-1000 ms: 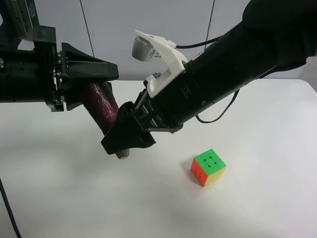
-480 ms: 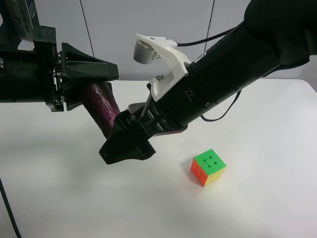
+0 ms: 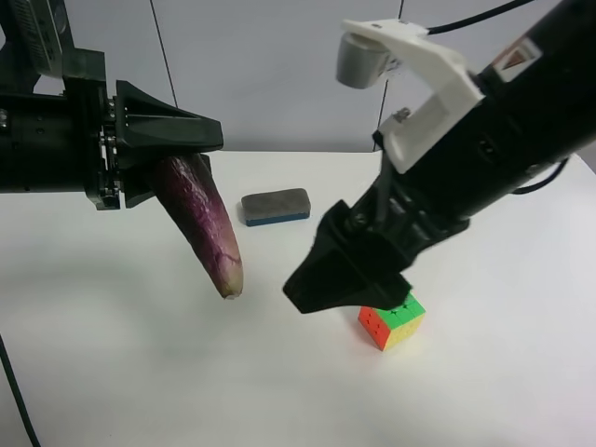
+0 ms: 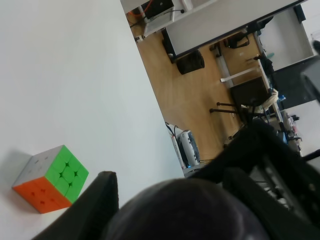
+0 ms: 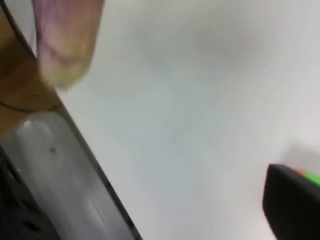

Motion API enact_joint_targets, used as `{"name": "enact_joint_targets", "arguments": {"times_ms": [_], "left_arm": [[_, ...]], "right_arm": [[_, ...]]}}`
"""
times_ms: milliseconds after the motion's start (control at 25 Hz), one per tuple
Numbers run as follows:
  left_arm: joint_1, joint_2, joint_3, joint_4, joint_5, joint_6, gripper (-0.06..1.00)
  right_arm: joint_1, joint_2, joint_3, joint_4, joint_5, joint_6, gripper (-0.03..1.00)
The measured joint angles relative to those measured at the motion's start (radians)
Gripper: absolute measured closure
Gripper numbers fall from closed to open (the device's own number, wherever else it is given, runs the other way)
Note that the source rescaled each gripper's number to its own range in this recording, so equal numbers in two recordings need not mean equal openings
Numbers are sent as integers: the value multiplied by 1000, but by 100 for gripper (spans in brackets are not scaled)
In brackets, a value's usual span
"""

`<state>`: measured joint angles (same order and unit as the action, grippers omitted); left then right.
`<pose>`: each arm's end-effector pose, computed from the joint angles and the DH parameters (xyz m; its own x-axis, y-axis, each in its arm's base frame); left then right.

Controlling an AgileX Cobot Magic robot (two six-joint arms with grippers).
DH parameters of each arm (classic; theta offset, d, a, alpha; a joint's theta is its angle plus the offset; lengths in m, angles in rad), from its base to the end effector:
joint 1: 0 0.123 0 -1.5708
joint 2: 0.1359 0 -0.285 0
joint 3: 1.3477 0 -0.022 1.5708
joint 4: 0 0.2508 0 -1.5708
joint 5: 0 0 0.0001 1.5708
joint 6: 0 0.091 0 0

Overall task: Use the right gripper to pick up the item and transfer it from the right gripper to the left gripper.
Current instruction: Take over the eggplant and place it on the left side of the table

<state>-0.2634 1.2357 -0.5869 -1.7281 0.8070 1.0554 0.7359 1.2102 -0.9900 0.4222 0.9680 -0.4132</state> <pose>0.2016 -0.1217 0.2627 -0.8285 -0.2665 -0.4926 0.3494 0.4414 -0.8265 0.1498 0.1772 0.3147 -0.5139 -0.6725 -0.5325 -0.8499 0.4832 0.2100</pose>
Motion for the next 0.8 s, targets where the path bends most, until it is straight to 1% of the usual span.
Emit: {"name": "enact_joint_targets", "arguments": {"times_ms": [120,320,560,720,800], "left_arm": [[0,0,0,0,0,0,93],[0,0,0,0,0,0,93],[0,0,0,0,0,0,93],[0,0,0,0,0,0,93],[0,0,0,0,0,0,93]], "right_arm": [[0,-86,0,-77,88,70,-3],[0,-233,0,-161,229,165,-3],[0,-400,14,-200,245,246,-3],[0,-536,89,-211,245,276,-3],[0,-612,146,-234,246,282,-3]]}}
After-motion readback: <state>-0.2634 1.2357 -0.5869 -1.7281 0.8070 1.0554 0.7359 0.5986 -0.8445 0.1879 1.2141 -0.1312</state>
